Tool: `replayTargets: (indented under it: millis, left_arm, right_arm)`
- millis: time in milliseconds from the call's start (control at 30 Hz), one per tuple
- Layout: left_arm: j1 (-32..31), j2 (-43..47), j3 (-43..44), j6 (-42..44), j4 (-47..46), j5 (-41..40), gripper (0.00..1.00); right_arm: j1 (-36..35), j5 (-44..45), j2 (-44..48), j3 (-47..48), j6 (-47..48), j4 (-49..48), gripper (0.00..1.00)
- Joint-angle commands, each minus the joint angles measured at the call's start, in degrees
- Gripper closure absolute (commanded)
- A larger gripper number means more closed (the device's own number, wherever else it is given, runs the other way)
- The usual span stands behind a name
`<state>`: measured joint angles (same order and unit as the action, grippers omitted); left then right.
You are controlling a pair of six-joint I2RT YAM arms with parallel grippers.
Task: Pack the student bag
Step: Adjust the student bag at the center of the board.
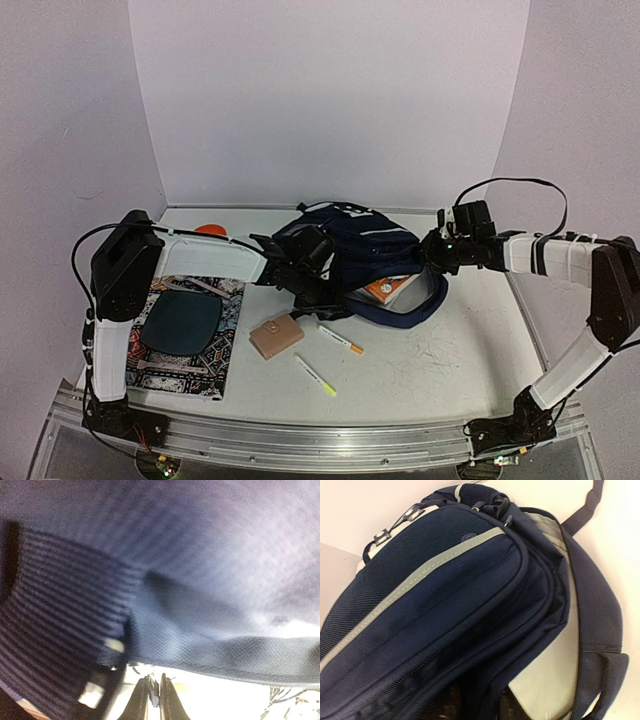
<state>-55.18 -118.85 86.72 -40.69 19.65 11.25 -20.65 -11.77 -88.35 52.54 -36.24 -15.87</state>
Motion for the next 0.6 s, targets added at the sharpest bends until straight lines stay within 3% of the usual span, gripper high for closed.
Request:
replayTargets:
  millis: [0,200,433,567]
  left_arm:
    - [-1.9,1.6,2.4,0.9,-6.3,2.0,0.87]
    - [-2.0,-1.1,1.1,-1.3,-6.6,5.4,0.86]
    - [-4.3,-3.8,6.7,0.7,-6.8,6.9,0.86]
    - [-4.3,-3.6,4.8,1.0,-6.7,7.5,0.84]
  right_arm:
    - [-1.9,0.1,4.8,-1.5,3.2,4.8,0.66]
    - [-2.8,6.1,13.6,-1.4,5.6,12.9,0.48]
    - [-9.8,11.7,18.4,-2.4,3.3,17.3,0.43]
    - [-13.6,16.2,20.5,-3.0,1.9,18.7,0.41]
